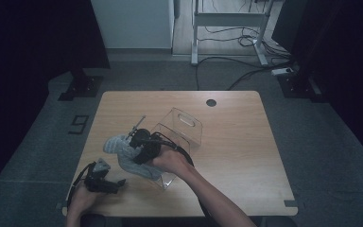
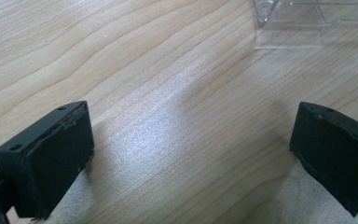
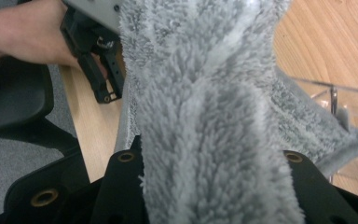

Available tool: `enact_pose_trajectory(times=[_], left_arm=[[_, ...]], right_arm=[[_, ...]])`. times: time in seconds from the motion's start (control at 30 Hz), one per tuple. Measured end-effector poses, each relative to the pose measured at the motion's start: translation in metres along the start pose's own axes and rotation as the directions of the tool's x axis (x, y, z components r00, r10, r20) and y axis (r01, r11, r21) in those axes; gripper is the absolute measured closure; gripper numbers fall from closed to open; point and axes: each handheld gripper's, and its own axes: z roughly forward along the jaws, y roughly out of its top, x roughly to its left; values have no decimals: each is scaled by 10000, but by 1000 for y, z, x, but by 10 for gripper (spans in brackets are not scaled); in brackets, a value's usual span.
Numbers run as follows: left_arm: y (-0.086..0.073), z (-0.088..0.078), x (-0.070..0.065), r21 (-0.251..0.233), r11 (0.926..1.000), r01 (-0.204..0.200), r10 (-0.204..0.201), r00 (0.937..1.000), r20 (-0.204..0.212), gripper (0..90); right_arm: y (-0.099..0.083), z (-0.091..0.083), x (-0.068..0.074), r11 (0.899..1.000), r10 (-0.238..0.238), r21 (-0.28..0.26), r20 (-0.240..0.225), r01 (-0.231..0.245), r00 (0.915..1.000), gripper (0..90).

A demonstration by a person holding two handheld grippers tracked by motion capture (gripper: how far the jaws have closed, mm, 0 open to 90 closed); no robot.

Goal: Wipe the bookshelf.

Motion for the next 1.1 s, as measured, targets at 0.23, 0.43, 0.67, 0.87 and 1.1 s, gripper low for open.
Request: enact_pose_trajectory(times=[0.23,0.43,0.67,0.87,1.1], left_arm=[[0,0,0,4,10000,-13,13,10000,1,0],[0,0,0,4,10000,-11,11,10000,1,0],[0,0,0,14,10000,-28,28,10000,-19,0],[0,0,0,9,10000,-11,11,10000,-20,0],[0,0,1,20,10000,-25,25,10000,-20,0]], right_arm=[[-17,-7,0,9998,132,-163,-144,-135,9998,592],[-33,-14,2,9992,169,-347,-230,-177,9996,586],[-53,-20,2,9977,294,-599,-381,-317,9988,578],[-69,-21,3,9968,360,-692,-462,-391,9983,574],[-86,-21,3,9962,444,-735,-472,-478,9979,581]])
